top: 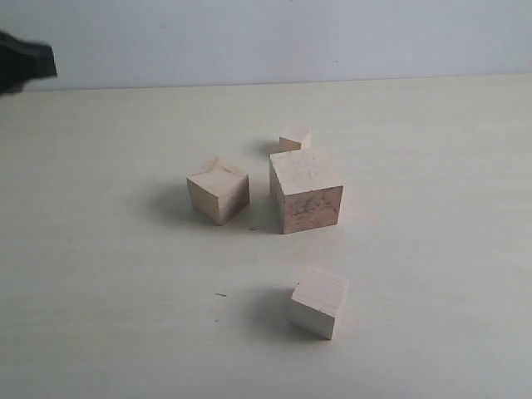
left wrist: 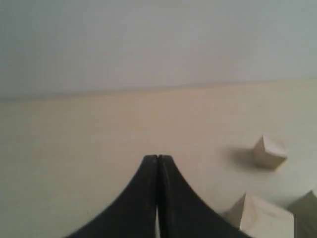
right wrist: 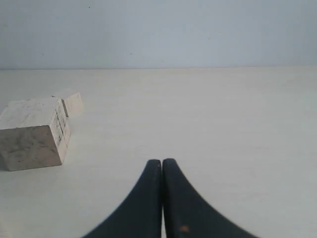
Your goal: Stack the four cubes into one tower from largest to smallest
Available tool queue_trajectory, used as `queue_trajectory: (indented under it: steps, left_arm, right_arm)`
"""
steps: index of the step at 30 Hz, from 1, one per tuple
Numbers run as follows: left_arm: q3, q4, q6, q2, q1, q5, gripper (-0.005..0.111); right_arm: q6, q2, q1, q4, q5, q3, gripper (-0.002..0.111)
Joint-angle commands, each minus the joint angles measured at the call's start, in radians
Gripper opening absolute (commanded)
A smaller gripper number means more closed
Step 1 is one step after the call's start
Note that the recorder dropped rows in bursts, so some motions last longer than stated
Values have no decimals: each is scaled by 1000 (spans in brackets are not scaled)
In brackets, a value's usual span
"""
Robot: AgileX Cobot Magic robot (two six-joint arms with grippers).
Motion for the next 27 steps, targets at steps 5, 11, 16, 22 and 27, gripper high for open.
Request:
queue_trajectory:
  steps: [5, 11, 16, 22, 27]
  left_arm:
    - [-57, 575, -333, 47, -4, -442, 0]
    - [-51, 324, 58, 200, -107, -525, 43]
    - [-55, -86, 259, 286, -234, -508, 85]
    - [-224, -43, -299, 290, -279, -9, 76]
    - [-485, 363, -555, 361, -285, -5, 75]
  right_arm:
    - [4, -6, -6, -4, -2, 2, 0]
    - [4, -6, -6, -4, -2, 2, 0]
    - [4, -6, -6, -4, -2, 2, 0]
    - [4, -6, -6, -4, -2, 2, 0]
    - [4, -6, -6, -4, -2, 2, 0]
